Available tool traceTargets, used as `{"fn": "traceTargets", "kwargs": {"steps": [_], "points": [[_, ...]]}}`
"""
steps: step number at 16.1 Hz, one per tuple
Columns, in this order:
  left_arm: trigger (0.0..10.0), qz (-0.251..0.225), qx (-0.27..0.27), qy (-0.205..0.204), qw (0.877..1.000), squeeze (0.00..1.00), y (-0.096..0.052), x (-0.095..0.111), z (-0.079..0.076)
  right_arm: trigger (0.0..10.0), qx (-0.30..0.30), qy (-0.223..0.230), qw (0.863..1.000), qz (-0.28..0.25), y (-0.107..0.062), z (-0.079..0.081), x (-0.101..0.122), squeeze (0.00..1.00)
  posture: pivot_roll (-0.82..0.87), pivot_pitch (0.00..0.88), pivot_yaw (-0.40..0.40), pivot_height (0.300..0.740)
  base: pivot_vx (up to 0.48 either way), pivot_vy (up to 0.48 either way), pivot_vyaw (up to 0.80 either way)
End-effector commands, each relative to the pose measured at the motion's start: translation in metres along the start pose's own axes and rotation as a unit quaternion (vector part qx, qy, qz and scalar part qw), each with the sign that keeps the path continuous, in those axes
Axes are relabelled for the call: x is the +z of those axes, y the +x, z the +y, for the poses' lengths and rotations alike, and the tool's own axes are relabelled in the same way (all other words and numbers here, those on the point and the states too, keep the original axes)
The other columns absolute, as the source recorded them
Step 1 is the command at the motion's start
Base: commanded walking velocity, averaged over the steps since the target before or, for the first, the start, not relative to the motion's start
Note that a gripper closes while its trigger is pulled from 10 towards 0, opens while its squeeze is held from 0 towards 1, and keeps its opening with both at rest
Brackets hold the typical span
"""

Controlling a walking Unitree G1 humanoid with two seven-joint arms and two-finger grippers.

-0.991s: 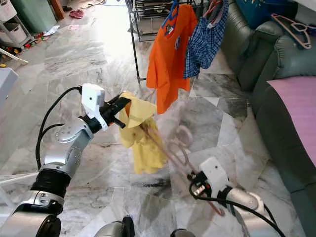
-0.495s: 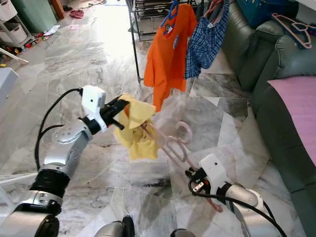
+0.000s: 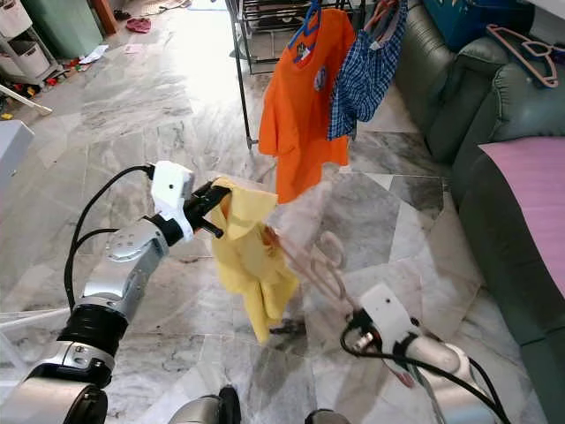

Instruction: Hang hanger

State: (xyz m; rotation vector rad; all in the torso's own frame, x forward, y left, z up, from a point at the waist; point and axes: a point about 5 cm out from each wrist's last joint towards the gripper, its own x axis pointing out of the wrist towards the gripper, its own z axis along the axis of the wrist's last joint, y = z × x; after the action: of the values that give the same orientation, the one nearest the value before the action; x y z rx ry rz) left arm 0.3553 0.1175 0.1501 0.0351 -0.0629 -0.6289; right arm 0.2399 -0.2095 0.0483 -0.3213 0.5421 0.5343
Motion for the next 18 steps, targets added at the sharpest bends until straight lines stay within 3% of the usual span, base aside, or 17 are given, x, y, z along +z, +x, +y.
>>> {"fn": "traceTargets", "kwargs": {"steps": [1, 7, 12, 18], "points": [[10.0, -0.011, 0.000, 0.011, 1.000, 0.00, -0.001, 0.004, 0.001, 10.0, -0.001, 0.000, 1.000, -0.009, 0.000, 0.000, 0.002, 0.00, -0.08, 0.175, 0.094, 0.740, 0.000, 0.000, 0.00], [10.0, -0.034, -0.013, 0.007, 0.999, 0.00, 0.000, 0.011, -0.001, 10.0, 0.028, 0.011, 0.999, -0.016, 0.005, 0.008, 0.003, 0.00, -0.07, 0.175, 0.091, 0.740, 0.000, 0.000, 0.00], [10.0, -0.040, -0.025, 0.006, 0.999, 0.00, -0.002, 0.012, -0.001, 10.0, 0.035, 0.017, 0.999, -0.032, -0.004, 0.005, 0.004, 0.00, -0.08, 0.181, 0.093, 0.740, 0.000, 0.000, 0.00], [10.0, -0.048, -0.045, 0.014, 0.998, 0.00, 0.002, 0.015, -0.008, 10.0, 0.106, 0.034, 0.993, -0.032, -0.009, 0.026, 0.001, 0.00, -0.08, 0.186, 0.102, 0.740, 0.000, 0.000, 0.00]]}}
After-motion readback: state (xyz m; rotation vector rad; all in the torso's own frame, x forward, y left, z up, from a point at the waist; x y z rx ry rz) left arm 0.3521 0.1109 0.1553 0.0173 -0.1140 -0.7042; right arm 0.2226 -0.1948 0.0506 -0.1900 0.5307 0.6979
